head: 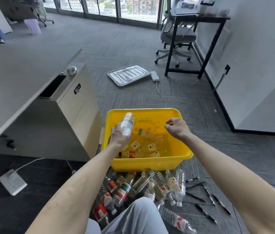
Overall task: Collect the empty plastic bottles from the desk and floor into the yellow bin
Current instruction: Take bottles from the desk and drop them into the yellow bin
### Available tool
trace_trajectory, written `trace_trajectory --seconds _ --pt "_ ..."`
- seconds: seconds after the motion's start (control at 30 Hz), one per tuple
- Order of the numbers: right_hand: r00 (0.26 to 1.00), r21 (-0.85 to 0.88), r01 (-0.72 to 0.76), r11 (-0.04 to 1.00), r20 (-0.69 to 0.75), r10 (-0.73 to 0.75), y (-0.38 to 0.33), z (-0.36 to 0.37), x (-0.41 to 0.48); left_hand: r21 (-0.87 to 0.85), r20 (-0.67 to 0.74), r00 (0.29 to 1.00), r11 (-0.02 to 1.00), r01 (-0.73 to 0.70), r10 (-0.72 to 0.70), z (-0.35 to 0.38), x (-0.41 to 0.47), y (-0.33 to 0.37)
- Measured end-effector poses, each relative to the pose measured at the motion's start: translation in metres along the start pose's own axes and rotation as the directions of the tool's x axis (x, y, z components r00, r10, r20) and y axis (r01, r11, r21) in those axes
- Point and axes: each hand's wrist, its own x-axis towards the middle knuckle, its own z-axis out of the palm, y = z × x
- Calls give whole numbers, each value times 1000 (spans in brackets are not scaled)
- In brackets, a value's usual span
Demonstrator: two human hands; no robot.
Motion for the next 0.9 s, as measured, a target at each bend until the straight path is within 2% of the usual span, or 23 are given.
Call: trace_trajectory --seconds 0.13,0.27,0.43,0.57,0.9 --pt "999 -15 5 1000 -40 -5 8 -20 -6 -10 14 997 997 -74 75 1 19 28" --pt "999 -45 33 998 -39 -34 11 -28 -13 69 -19 987 985 -159 161 -6 27 48" --pt "999 -51 40 998 -6 -40 3 -26 -23 219 103 968 944 -247 230 -15 13 45" --pt "996 -53 90 995 19 -89 -19 -23 -36 301 151 963 918 -258 221 -29 3 37" --pt "956 -70 287 955 85 -281 -93 -16 -81 382 92 965 886 -262 245 -99 -53 29"
